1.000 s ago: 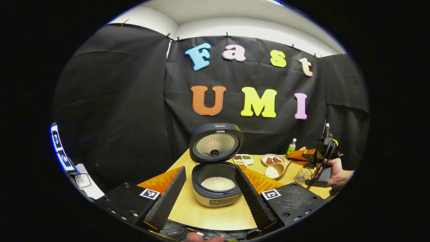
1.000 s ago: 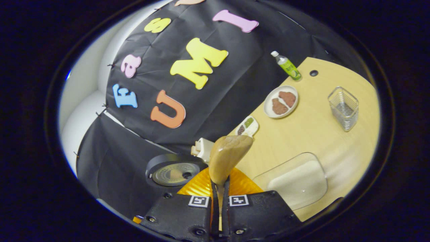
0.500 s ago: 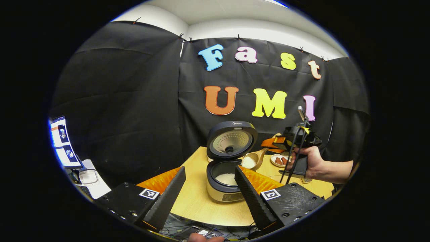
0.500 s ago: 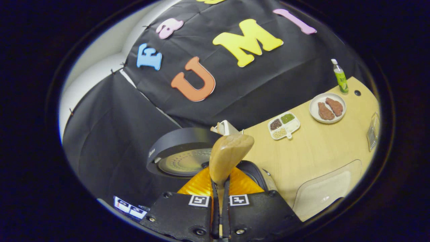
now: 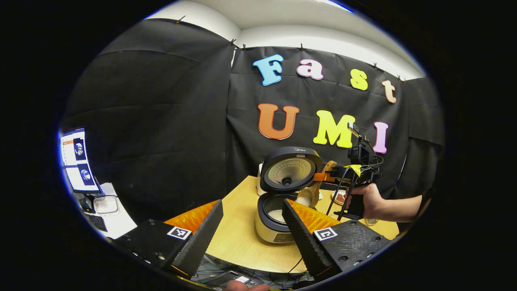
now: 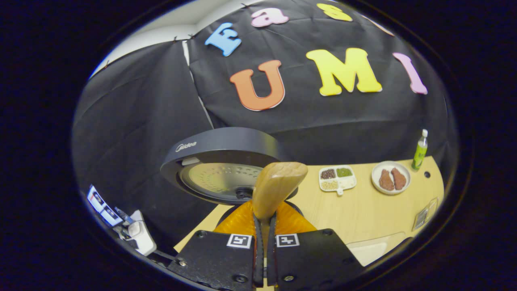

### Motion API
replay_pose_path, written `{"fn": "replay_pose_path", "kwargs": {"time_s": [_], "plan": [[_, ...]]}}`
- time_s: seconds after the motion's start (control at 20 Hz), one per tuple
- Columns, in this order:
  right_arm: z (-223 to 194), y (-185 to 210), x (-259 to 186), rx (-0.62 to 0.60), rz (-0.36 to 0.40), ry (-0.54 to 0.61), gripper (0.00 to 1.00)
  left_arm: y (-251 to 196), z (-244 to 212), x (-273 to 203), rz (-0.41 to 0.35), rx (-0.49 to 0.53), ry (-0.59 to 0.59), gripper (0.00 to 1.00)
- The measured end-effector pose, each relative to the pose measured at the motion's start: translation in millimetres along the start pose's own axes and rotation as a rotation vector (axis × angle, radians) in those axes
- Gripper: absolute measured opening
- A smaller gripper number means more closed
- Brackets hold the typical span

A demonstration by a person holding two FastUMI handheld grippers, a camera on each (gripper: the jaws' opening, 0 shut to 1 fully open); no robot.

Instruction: Close the left gripper, press the button to open the rice cooker; take a wooden spoon from the chopstick holder with the right hand, scoop a spoonful of rice and pour it into the rice cooker, then put the wooden spoon back into the chopstick holder.

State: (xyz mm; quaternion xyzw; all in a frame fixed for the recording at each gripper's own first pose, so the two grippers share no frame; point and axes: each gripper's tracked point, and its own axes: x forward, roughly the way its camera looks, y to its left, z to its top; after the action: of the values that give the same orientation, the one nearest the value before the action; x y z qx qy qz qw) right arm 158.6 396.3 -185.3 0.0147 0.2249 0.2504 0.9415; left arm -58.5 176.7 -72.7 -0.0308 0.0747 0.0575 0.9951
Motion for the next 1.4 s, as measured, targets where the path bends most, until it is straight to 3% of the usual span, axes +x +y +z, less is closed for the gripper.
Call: {"fn": "replay_pose_path", "kwargs": {"time_s": [0.45, 0.7, 1.05, 1.4], "plan": [[21.4, 28.9, -4.7, -0.403, -0.029, -0.107, 0.09, 2.6, 4.6, 1.8, -0.001, -0.014, -0.018, 0.95], [23.1, 39.1, -7.2, -0.539, -0.044, -0.126, 0.09, 8.0, 5.5, -0.3, 0.011, -0.022, -0.023, 0.95], [24.6, 38.5, -19.2, -0.501, -0.027, -0.115, 0.08, 7.2, 8.6, -3.6, 0.016, -0.026, -0.038, 0.95], [41.9, 9.1, -63.1, -0.278, 0.033, -0.087, 0.08, -22.4, 16.4, 5.9, -0.045, 0.017, -0.036, 0.95]]}}
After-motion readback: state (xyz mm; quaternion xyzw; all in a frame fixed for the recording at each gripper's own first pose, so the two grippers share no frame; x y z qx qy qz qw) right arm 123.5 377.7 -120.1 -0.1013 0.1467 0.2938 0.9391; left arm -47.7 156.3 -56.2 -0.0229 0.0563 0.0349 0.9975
